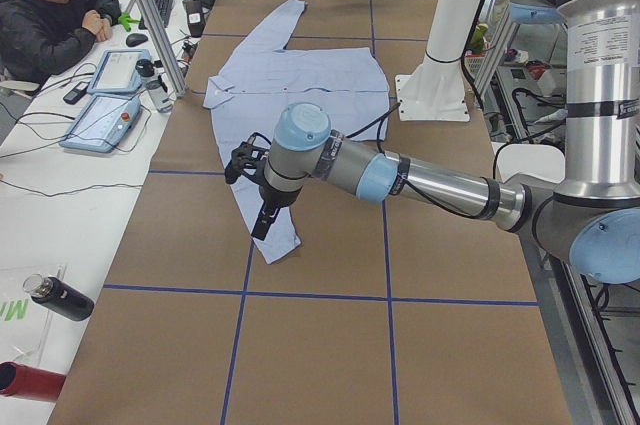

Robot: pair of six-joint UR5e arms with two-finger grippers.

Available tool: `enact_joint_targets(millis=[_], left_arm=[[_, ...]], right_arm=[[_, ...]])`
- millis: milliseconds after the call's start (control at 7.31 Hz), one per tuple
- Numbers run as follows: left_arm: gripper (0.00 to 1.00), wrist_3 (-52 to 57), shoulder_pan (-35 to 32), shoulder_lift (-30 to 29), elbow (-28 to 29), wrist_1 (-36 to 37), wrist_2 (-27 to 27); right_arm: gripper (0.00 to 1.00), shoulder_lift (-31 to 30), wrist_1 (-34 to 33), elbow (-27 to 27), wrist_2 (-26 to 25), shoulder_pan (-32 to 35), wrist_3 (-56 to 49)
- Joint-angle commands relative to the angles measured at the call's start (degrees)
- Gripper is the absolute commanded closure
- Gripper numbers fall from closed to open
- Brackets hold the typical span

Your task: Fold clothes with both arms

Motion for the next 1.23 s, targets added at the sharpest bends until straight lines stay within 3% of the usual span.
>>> enact_joint_targets(millis=[0,410,1094], left_arm=[[0.00,0.0,0.0,0.0,-0.1,0.0,-0.1],[0.00,0.1,0.0,0.2,-0.1,0.1,-0.1],[0.00,0.1,0.0,0.2,-0.1,0.0,-0.1]], right_arm=[[0.00,2.1,18.4,-13.7,-0.6,-1.2,0.3],[0.02,6.9,18.7,-17.6,-0.9,-4.1,1.4],[0.04,7.7,18.8,-20.4,-1.4,-5.4,1.2]])
